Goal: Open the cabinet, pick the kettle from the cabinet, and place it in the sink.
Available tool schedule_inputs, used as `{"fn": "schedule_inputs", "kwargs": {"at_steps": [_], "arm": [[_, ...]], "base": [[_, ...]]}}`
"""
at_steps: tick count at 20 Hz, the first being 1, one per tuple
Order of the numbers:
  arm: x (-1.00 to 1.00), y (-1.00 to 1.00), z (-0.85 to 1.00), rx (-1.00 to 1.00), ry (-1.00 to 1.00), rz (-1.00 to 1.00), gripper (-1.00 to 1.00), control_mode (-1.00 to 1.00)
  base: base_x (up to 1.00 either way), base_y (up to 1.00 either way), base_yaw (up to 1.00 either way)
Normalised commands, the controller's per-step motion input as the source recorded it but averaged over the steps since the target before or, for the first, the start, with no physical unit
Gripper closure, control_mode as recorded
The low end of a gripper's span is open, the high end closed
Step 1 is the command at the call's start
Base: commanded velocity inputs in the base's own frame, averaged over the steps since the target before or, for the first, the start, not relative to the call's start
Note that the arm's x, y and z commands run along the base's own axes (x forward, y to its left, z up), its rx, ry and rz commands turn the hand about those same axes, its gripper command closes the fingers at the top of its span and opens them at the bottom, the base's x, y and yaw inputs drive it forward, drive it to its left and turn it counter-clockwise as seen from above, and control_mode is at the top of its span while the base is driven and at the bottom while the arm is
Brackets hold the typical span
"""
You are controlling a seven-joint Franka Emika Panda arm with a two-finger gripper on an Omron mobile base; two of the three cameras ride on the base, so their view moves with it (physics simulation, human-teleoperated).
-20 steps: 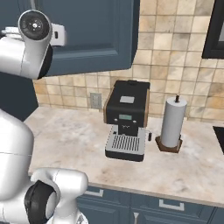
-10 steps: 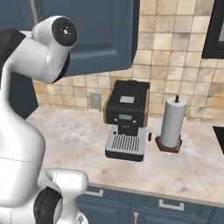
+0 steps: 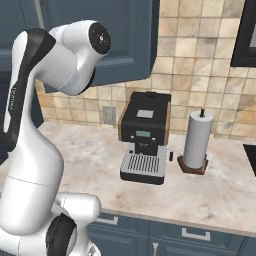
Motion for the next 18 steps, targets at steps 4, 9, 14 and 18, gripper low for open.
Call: {"fn": "schedule_inputs", "kwargs": {"at_steps": [4,9,14,18], "arm": [[-0.49,-0.10,0.15,0.00,0.00,0.09,1.00,-1.00],[-0.50,-0.16,0.15,0.00,0.00,0.07,1.00,-1.00],[-0.49,-0.23,0.14,0.00,0.00,0.08,1.00,-1.00],[-0.45,-0.22,0.12,0.00,0.00,0.08,1.00,-1.00]], "base": [[0.00,0.00,0.00],[0.00,0.00,0.00],[0.00,0.00,0.00],[0.00,0.00,0.00]]}}
